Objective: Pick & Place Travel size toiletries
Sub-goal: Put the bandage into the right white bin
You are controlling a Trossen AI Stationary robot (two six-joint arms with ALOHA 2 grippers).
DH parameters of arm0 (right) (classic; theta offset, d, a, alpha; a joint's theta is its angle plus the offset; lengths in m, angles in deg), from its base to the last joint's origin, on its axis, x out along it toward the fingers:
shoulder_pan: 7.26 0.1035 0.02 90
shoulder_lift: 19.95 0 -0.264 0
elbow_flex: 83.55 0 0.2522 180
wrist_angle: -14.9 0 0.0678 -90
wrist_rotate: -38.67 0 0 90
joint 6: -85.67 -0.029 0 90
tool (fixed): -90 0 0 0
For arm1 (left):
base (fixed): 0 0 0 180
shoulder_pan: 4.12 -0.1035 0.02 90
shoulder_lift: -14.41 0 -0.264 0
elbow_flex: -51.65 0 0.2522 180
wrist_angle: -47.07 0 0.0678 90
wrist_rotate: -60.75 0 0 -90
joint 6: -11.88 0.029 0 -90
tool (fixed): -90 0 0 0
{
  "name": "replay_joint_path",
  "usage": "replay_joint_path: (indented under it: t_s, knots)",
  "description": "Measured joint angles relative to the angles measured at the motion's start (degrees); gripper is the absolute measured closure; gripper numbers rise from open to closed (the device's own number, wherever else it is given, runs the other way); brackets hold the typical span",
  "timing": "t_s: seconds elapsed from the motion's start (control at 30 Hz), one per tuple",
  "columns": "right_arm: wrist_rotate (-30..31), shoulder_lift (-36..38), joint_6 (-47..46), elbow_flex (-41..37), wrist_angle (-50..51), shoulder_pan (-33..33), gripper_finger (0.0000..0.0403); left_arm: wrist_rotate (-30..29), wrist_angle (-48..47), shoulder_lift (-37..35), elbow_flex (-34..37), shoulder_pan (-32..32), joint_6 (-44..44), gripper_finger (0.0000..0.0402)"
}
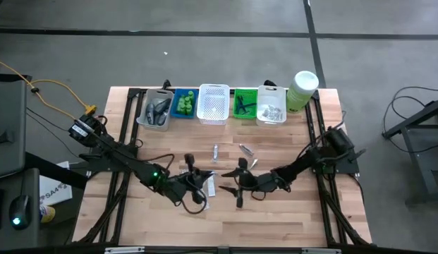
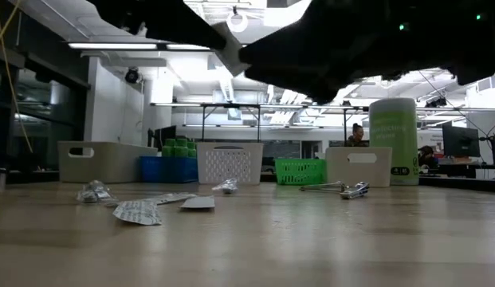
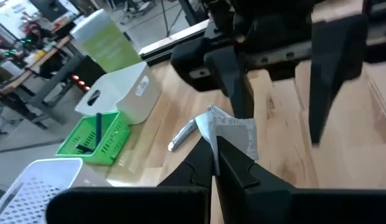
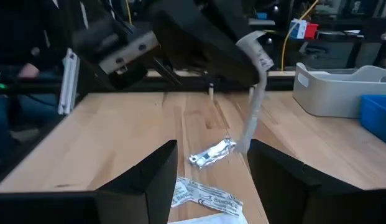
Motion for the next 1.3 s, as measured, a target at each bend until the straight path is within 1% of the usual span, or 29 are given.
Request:
replay_joint_path:
  t_s: [0.07,0.23,0.37,0.5,0.57,0.63,0.93,1.07,1.13,1.2,1.3]
  knots:
    - [0.0,-1.4,0.2,1.7,0.3,-0.5,0.0215,1.3,0.0,0.0,0.0,-0.6,0.0,0.0401]
    - [0.1,-2.4,0.3,4.3,0.2,-1.5,0.0215,1.9,-0.4,0.0,0.0,-0.6,0.0,0.0401]
    - [2.8,-2.4,0.3,4.7,-0.1,-1.7,0.0215,2.5,-0.5,0.0,0.0,-0.6,-0.3,0.0401]
    - [2.7,-2.4,-0.4,4.7,1.6,-1.8,0.0220,2.6,-0.6,0.0,0.0,-0.6,-0.4,0.0401]
    - [2.6,-2.4,-1.2,4.7,2.0,-1.7,0.0234,2.6,-1.3,0.0,0.0,-0.6,-0.5,0.0401]
    - [2.6,-2.4,-1.3,4.7,1.5,-1.7,0.0255,2.6,-1.9,0.0,0.0,-0.6,-0.7,0.0401]
    - [2.7,-2.4,-1.3,4.7,1.4,-1.7,0.0389,2.7,-3.0,0.0,0.0,-0.6,-2.2,0.0401]
    - [2.6,-2.4,-2.5,4.7,2.0,-1.7,0.0399,3.4,-3.5,0.0,0.0,-0.6,-3.1,0.0399]
    - [2.6,-2.4,-3.2,4.7,2.2,-1.7,0.0399,4.4,-3.5,0.0,0.0,-0.6,-3.5,0.0390]
    - [2.5,-2.4,-3.9,4.7,2.2,-1.7,0.0399,5.1,-3.4,0.0,0.0,-0.6,-3.5,0.0370]
    - [2.6,-2.3,-4.2,4.7,2.1,-1.7,0.0399,5.0,-3.6,0.0,0.0,-0.6,-3.5,0.0323]
